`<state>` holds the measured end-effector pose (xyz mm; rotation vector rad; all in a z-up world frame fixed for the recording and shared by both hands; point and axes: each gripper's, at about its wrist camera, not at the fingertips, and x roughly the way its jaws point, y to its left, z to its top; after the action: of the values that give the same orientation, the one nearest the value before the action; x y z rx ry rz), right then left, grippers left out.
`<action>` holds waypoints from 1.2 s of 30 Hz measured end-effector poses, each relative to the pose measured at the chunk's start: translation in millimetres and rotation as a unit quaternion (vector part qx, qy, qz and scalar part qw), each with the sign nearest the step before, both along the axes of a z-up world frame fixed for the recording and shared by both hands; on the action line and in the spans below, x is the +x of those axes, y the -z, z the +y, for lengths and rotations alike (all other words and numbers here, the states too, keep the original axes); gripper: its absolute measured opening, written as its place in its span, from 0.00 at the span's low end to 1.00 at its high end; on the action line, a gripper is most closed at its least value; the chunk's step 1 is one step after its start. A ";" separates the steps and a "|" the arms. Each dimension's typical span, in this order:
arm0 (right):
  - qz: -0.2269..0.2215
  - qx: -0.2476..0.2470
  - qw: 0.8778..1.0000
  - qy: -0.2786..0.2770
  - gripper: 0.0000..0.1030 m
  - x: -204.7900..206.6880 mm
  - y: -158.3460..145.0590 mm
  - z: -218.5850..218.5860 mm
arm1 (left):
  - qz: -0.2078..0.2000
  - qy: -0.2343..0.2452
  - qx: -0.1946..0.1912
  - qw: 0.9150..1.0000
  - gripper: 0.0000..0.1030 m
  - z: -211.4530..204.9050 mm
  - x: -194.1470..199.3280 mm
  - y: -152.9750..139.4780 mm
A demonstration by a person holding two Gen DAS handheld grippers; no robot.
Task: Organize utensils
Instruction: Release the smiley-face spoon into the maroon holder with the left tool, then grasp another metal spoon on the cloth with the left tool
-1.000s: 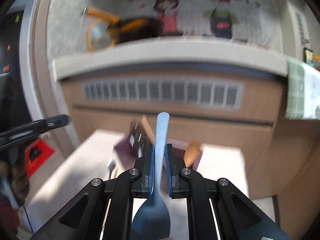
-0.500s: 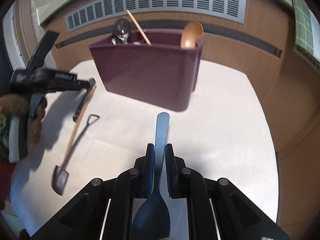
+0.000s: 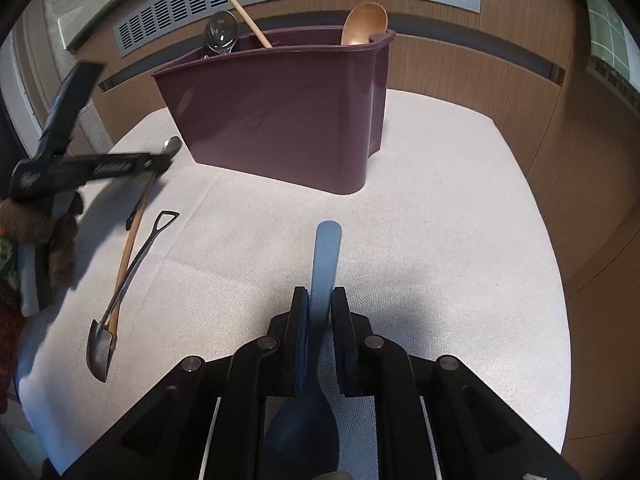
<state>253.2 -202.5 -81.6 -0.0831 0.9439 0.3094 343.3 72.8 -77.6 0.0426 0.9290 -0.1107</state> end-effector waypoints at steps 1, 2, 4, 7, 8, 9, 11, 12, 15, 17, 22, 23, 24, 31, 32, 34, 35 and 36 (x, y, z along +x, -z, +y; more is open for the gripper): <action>0.004 -0.001 1.000 -0.003 0.14 1.7 -0.4 -0.5 | 0.001 0.010 0.002 1.000 0.34 3.6 -7.7 0.1; 0.010 -0.005 1.000 -0.009 0.15 4.0 -0.5 0.9 | 0.002 0.015 0.003 1.000 0.34 6.0 -12.4 0.2; 0.013 -0.014 1.000 -0.015 0.19 8.3 -1.4 3.4 | 0.008 0.027 -0.002 1.000 0.34 14.3 -24.3 0.4; 0.015 -0.032 0.999 -0.023 0.21 17.1 -1.2 11.0 | 0.017 0.017 -0.031 0.999 0.35 28.5 -34.2 -0.8; 0.015 -0.035 0.999 -0.024 0.21 21.2 -3.0 13.7 | 0.020 0.011 -0.042 0.999 0.35 27.9 -32.5 -0.9; 0.015 -0.037 0.999 -0.025 0.23 27.3 -4.5 16.7 | 0.023 0.004 -0.058 0.998 0.35 31.2 -31.4 -1.3; 0.018 -0.031 0.999 -0.024 0.25 35.1 -5.2 17.7 | 0.030 -0.013 -0.075 0.997 0.35 33.3 -28.0 -1.8; 0.019 -0.029 0.999 -0.024 0.25 37.8 -5.7 17.3 | 0.033 -0.024 -0.078 0.996 0.36 33.1 -24.1 -2.1; 0.012 -0.041 0.999 -0.025 0.10 38.2 -7.1 19.8 | 0.042 -0.070 -0.077 0.994 0.37 32.8 -7.8 -1.8; 0.003 -0.050 0.998 -0.026 0.09 31.2 -8.8 20.1 | 0.045 -0.097 -0.076 0.991 0.43 28.9 3.8 -1.9; -0.012 -0.039 0.999 -0.013 0.09 18.1 -13.2 11.4 | 0.021 -0.126 -0.018 0.992 0.44 4.3 15.2 1.4; -0.019 -0.036 0.999 -0.009 0.09 14.5 -15.7 8.5 | 0.013 -0.123 -0.008 0.992 0.44 1.0 14.6 2.1; -0.023 -0.033 0.999 -0.007 0.09 12.6 -17.8 6.1 | 0.006 -0.119 -0.001 0.993 0.40 -1.9 13.0 2.3; -0.045 -0.012 0.999 0.004 0.09 2.6 -38.1 -6.7 | -0.006 -0.086 -0.017 0.996 0.28 -14.0 -7.8 -2.6; -0.049 -0.009 0.999 0.005 0.09 1.4 -41.9 -4.6 | -0.010 -0.078 -0.031 0.996 0.28 -15.2 -15.9 -5.6; -0.059 0.000 0.998 0.006 0.09 0.3 -50.3 -3.6 | -0.028 -0.066 -0.051 0.996 0.28 -15.9 -31.6 -14.4; -0.065 0.004 0.998 0.007 0.09 -2.0 -54.8 -4.9 | -0.041 -0.058 -0.059 0.996 0.28 -16.8 -41.9 -21.1; -0.069 0.007 0.998 0.007 0.09 -1.7 -56.3 -1.2 | -0.058 -0.050 -0.066 0.995 0.28 -17.1 -53.9 -29.6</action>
<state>251.5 -203.7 -25.3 -0.0833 0.8052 0.2945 289.3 55.7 -48.0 -0.1193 0.8038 -0.0765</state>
